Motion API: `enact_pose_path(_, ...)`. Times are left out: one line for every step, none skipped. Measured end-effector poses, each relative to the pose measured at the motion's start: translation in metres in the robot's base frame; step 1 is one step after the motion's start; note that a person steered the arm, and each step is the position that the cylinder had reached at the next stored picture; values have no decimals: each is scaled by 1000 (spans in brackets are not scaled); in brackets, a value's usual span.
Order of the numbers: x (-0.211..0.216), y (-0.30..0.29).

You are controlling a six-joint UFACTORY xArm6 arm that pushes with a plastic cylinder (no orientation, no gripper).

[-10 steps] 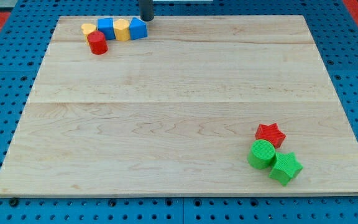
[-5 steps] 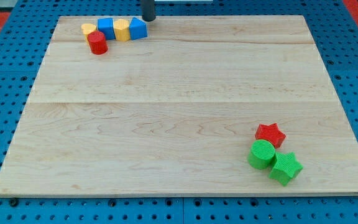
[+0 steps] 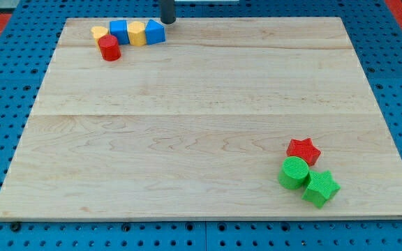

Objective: Slightly slide the blue cube into the yellow heart

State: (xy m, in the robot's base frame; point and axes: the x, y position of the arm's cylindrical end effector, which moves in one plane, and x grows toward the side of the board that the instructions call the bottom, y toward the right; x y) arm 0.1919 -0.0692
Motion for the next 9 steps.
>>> enact_pose_path(0, 0)
enact_pose_path(1, 1)
enact_pose_path(1, 1)
enact_pose_path(0, 2)
enact_pose_path(0, 2)
enact_pose_path(0, 2)
enact_pose_path(1, 3)
enact_pose_path(0, 3)
enact_pose_path(1, 6)
